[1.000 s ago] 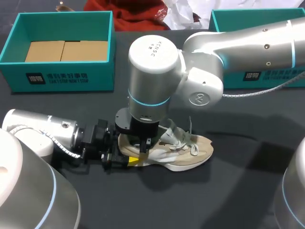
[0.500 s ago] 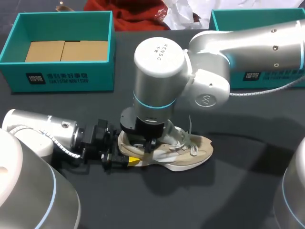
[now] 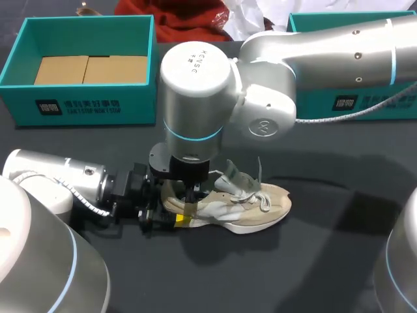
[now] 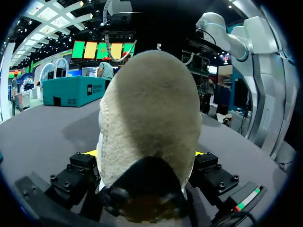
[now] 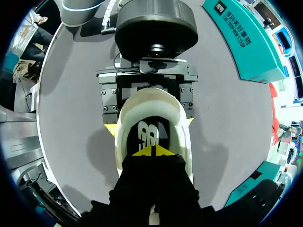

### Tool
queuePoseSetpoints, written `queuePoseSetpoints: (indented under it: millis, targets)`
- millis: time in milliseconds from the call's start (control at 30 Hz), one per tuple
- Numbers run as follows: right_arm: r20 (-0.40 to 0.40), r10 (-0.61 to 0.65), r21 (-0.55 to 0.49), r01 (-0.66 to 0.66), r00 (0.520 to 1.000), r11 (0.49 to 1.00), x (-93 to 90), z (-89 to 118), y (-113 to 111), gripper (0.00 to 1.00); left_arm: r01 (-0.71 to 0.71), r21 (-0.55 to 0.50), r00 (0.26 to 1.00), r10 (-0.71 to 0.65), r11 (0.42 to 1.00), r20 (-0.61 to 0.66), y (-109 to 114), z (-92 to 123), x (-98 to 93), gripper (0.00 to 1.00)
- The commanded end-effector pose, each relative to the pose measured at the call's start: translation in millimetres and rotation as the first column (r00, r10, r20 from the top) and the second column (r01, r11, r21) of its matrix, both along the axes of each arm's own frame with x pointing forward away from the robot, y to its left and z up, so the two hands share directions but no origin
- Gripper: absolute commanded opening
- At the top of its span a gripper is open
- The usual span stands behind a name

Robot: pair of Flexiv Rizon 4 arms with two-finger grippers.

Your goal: Take the shoe out of the shoebox, open the shoe tongue, remove and reinsert the insole, then place the shoe into the shoebox

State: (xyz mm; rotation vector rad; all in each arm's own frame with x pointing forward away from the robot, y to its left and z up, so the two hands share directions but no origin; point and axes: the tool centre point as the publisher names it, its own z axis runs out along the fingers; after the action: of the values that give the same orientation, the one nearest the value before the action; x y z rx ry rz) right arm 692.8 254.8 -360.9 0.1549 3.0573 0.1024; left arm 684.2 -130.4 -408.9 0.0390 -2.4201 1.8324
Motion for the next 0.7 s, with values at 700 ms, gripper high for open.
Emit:
queuePoseSetpoints:
  millis: [700]
  targets:
    - [-0.019, -0.08, -0.024, 0.079, 0.997, 0.997, -0.6, -25.6, -41.5, 0.0, 0.0, 0.001, 1.0, 0.0, 1.0, 0.0, 2.6, -3.6, -0.7, 0.0]
